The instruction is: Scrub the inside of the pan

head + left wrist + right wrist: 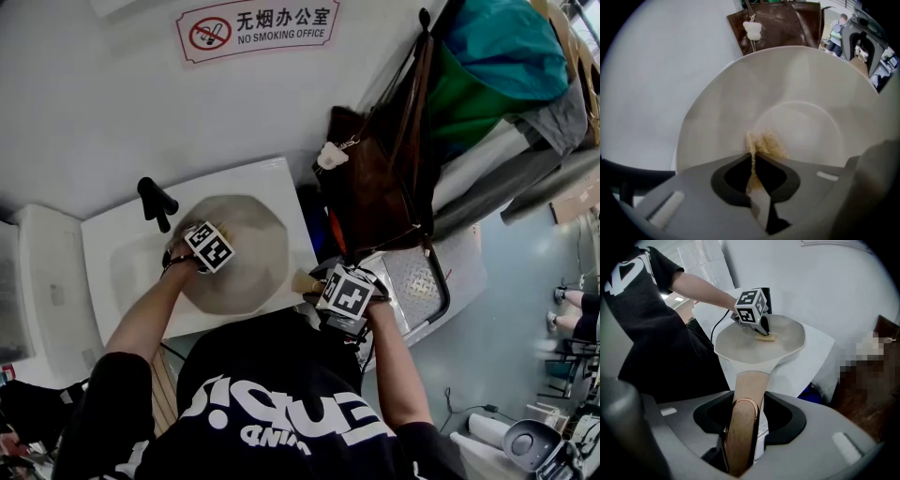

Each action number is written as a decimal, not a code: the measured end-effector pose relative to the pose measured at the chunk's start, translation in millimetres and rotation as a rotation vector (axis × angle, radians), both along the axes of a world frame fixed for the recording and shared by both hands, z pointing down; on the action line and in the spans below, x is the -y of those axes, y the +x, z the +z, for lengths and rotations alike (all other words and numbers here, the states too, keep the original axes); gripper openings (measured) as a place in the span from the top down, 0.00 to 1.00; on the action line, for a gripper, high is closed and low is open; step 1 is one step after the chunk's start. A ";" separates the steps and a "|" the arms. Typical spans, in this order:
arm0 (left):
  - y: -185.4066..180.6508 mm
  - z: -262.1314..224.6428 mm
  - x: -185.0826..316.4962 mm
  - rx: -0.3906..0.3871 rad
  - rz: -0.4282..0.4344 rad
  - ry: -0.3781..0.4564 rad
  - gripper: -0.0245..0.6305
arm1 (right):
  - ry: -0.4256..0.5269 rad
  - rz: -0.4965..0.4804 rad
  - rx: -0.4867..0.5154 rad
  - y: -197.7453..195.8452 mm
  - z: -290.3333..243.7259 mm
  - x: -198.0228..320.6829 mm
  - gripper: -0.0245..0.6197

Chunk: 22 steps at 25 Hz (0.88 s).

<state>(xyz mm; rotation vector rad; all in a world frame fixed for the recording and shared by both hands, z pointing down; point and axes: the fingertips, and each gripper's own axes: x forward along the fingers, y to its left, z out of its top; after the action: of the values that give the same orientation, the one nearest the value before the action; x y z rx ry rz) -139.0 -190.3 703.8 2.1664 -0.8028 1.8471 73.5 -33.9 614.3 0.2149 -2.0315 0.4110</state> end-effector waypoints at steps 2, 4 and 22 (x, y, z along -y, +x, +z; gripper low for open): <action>-3.0 0.4 -2.8 0.009 -0.002 -0.007 0.93 | 0.000 0.000 0.003 -0.1 -0.2 0.4 0.65; -5.0 0.5 -5.7 0.015 -0.004 -0.016 0.93 | 0.000 -0.001 0.006 -0.7 -0.3 0.8 0.65; 58.1 -7.7 -66.9 -0.140 0.052 -0.152 0.93 | 0.020 -0.014 -0.004 3.1 5.7 2.7 0.65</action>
<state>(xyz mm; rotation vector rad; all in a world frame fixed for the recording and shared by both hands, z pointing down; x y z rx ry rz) -80.9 -123.4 696.1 2.2095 -0.5641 1.6963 76.6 -36.6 620.0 0.2135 -2.0326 0.3806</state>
